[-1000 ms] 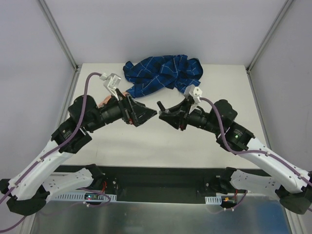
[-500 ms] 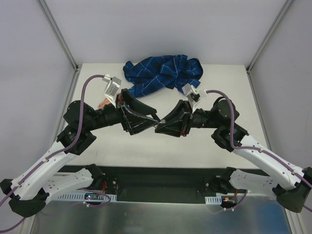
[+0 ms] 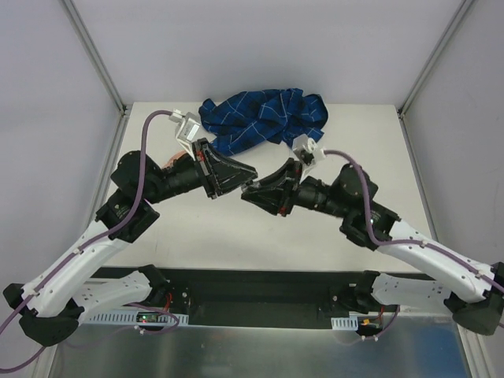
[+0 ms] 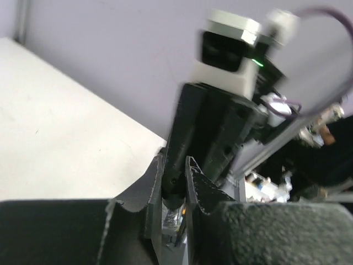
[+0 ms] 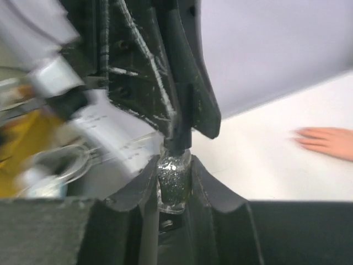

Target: Paint the nails

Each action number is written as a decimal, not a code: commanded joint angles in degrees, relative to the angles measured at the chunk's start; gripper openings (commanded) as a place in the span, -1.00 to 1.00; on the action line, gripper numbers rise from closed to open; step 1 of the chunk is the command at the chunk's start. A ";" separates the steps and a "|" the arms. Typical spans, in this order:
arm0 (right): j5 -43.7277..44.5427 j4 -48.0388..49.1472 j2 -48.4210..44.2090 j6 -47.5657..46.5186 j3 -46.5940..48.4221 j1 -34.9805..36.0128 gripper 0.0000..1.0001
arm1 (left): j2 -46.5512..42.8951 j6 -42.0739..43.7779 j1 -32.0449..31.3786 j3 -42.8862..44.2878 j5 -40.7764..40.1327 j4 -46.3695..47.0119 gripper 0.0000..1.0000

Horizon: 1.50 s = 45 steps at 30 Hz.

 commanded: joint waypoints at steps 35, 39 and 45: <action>-7.02 -7.89 0.19 -7.60 5.37 2.69 -1.00 | -6.86 4.06 -1.21 3.71 -6.64 -10.80 0.98; -7.90 -4.78 -0.25 -4.52 4.49 1.54 -1.00 | -6.51 3.28 -1.21 3.27 -6.37 -9.92 0.97; -5.36 -3.73 0.45 -3.81 5.19 1.28 -1.00 | -3.61 0.99 -1.21 4.15 -2.07 -6.58 0.58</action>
